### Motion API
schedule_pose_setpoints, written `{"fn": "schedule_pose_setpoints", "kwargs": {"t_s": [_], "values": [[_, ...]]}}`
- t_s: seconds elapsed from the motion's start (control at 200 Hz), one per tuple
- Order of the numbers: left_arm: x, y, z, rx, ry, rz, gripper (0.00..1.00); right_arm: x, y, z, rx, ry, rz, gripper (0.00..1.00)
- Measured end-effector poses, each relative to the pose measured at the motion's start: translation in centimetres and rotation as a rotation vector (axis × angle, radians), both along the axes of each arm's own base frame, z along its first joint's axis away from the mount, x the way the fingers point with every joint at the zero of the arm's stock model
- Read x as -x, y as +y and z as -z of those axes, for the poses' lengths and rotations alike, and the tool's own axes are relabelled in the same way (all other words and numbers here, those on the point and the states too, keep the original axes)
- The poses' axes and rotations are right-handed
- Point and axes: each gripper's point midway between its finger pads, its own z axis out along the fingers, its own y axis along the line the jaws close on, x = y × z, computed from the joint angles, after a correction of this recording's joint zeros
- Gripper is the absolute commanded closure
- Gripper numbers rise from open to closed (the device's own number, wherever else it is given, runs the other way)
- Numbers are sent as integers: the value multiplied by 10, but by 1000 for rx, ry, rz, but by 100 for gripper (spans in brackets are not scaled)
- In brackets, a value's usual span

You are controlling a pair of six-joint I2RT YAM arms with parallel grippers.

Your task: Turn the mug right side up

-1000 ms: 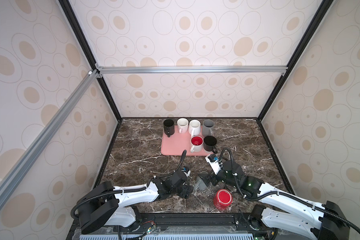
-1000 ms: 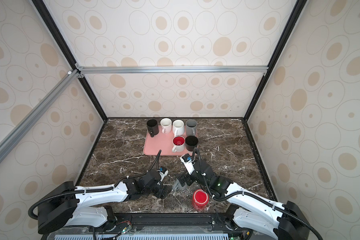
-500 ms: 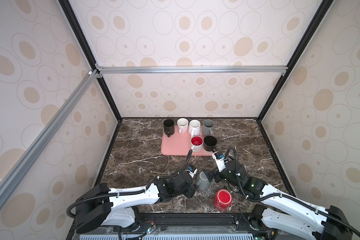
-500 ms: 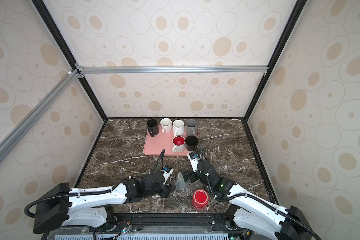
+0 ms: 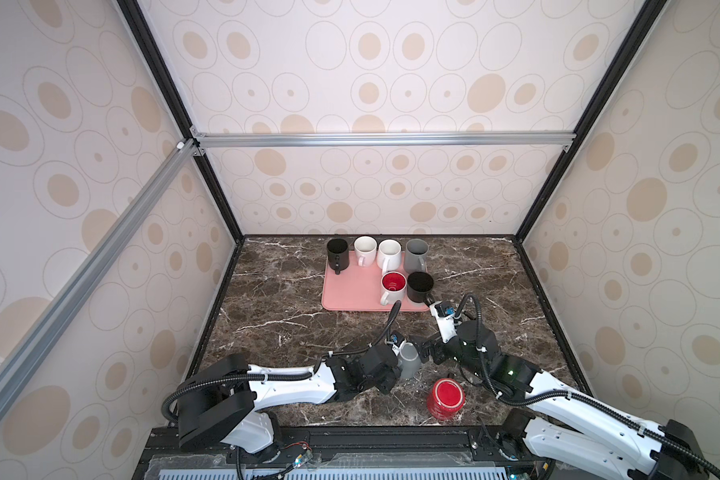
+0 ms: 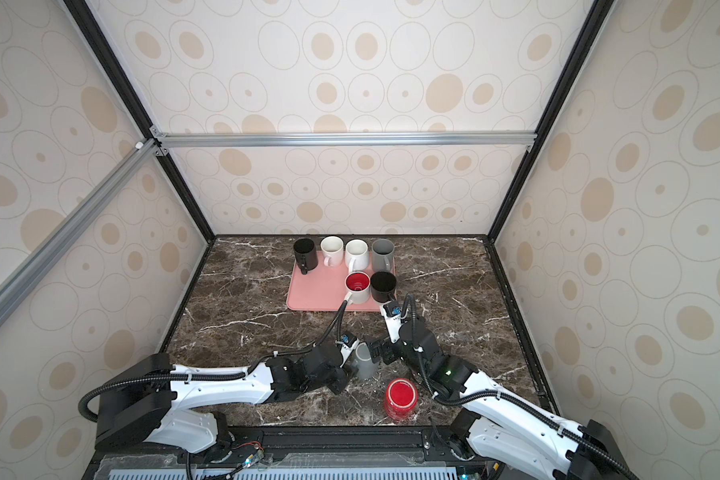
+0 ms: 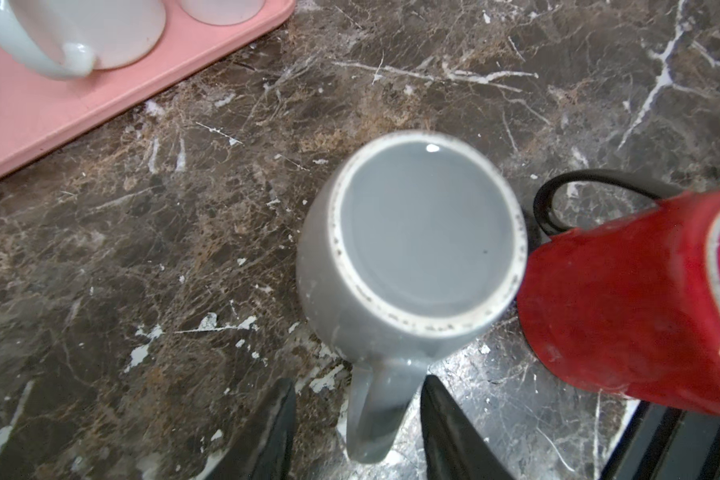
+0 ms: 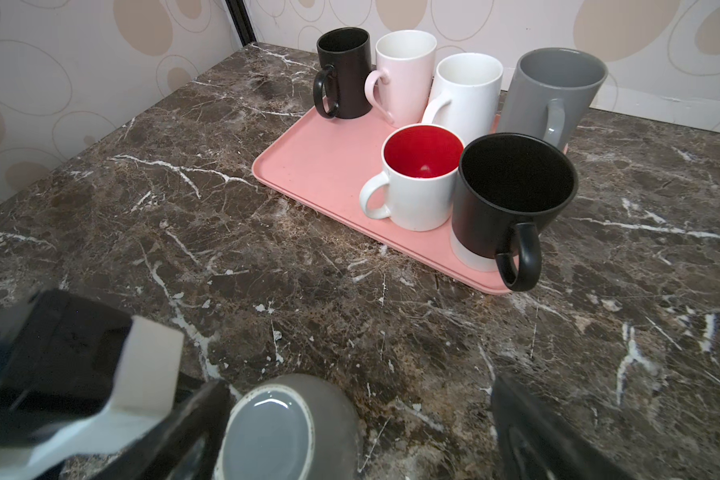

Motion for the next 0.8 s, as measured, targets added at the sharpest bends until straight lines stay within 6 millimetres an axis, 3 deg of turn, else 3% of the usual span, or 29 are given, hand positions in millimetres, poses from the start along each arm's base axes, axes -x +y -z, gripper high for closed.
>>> {"fn": "schedule_pose_setpoints", "kwargs": {"t_s": [0.45, 0.8], "values": [[-4, -6, 4, -34, -69, 33, 71, -1, -4, 6, 2, 13, 11, 0], [-10, -7, -1, -40, -127, 31, 100, 0, -4, 8, -2, 21, 14, 0]]}}
